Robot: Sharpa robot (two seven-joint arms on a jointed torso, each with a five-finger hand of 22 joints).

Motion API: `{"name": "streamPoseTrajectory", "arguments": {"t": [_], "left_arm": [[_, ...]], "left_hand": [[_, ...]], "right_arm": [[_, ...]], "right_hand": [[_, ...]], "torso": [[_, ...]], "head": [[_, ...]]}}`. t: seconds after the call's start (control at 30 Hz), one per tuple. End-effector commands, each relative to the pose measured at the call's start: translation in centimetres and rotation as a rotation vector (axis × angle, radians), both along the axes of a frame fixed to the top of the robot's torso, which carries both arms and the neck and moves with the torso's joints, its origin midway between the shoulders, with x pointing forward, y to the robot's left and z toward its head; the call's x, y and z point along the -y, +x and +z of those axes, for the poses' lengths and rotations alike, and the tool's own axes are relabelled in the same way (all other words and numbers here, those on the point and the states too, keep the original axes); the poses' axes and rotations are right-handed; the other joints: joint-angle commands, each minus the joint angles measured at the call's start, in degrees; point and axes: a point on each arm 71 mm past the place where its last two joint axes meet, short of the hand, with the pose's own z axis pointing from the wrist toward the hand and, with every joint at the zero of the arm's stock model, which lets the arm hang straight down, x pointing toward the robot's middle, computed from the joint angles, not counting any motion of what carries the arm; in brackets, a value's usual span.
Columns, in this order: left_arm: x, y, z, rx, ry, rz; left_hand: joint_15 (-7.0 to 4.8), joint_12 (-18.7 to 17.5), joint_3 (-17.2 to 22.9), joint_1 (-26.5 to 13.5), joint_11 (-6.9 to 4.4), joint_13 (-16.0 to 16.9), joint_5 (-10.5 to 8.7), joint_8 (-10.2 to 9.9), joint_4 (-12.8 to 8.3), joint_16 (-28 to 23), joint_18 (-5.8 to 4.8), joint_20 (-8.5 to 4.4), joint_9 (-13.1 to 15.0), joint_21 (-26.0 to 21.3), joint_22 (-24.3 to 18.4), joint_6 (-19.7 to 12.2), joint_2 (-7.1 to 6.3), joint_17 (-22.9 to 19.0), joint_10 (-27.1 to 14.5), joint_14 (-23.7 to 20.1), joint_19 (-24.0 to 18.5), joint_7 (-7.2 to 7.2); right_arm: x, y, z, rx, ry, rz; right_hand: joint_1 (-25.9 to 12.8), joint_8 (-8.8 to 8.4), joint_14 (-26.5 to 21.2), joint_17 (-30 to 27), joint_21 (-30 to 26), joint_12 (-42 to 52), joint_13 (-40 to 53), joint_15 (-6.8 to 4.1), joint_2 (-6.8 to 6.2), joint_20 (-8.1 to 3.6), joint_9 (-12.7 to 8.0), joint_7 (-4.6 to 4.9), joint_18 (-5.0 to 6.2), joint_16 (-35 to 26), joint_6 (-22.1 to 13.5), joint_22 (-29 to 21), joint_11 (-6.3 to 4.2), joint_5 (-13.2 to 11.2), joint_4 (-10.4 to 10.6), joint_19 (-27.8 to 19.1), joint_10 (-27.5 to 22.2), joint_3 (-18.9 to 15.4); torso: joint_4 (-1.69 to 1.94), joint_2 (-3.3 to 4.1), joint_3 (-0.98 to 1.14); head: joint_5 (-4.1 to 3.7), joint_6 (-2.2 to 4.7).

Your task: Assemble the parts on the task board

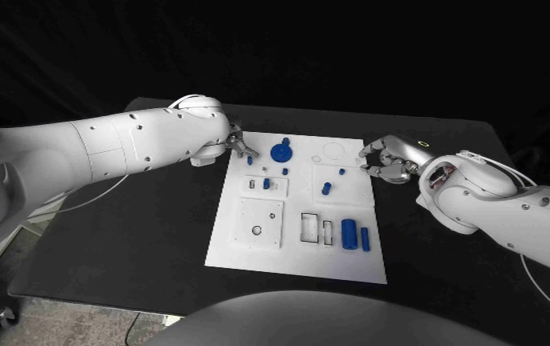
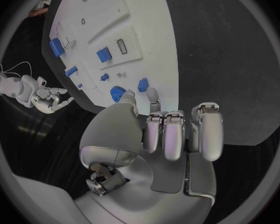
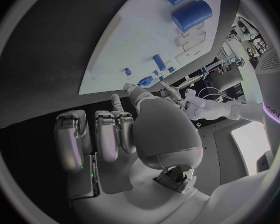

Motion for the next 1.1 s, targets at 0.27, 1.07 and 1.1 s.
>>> {"name": "streamPoseTrajectory", "arguments": {"t": [0.27,1.07,1.1], "left_arm": [[0.20,-0.08,-0.59,-0.029,-0.008,-0.017],[0.46,0.02,-1.19,-0.044,-0.052,-0.031],[0.46,0.02,-1.20,-0.044,-0.052,-0.031]], "left_hand": [[-0.31,0.1,-0.7,1.4,-0.30,15.1,2.08,-0.6,0.0,0.1,-0.17,-0.11,0.2,-0.5,9.8,0.0,0.25,15.1,5.9,5.8,0.1,-0.14],[-0.08,0.1,-0.9,3.9,-0.05,15.1,8.55,-3.1,0.0,0.1,0.13,0.06,-0.1,-1.6,9.3,-0.9,1.30,15.1,5.9,5.8,-0.9,0.16],[-0.06,0.1,-0.9,4.1,-0.03,15.1,8.91,-3.3,0.0,0.1,0.14,0.07,-0.1,-1.7,9.3,-0.9,1.36,15.1,5.9,5.8,-1.0,0.17]], "right_arm": [[-0.08,-0.18,0.11,0.007,0.003,0.007],[0.13,-0.20,0.06,-0.002,0.001,-0.001],[0.13,-0.20,0.06,-0.002,0.001,-0.001]], "right_hand": [[0.9,-0.19,6.0,15.1,0.3,0.2,15.1,0.26,0.04,0.31,-0.1,-0.05,-0.39,0.2,0.5,15.1,0.38,0.9,-0.2,6.0,5.9,0.6],[1.4,-0.19,6.0,15.1,0.3,0.2,15.1,0.27,0.11,0.31,-0.3,0.00,-0.39,0.2,0.6,15.1,0.41,2.3,-0.7,6.0,5.9,1.3],[1.4,-0.19,6.0,15.1,0.3,0.2,15.1,0.27,0.11,0.31,-0.3,0.01,-0.39,0.2,0.6,15.1,0.41,2.4,-0.7,6.0,5.9,1.3]], "torso": [[-0.03,0.00,0.00],[-0.02,-0.05,0.01],[-0.02,-0.05,0.02]], "head": [[-0.12,0.00],[-0.68,0.00],[-0.71,0.00]]}}
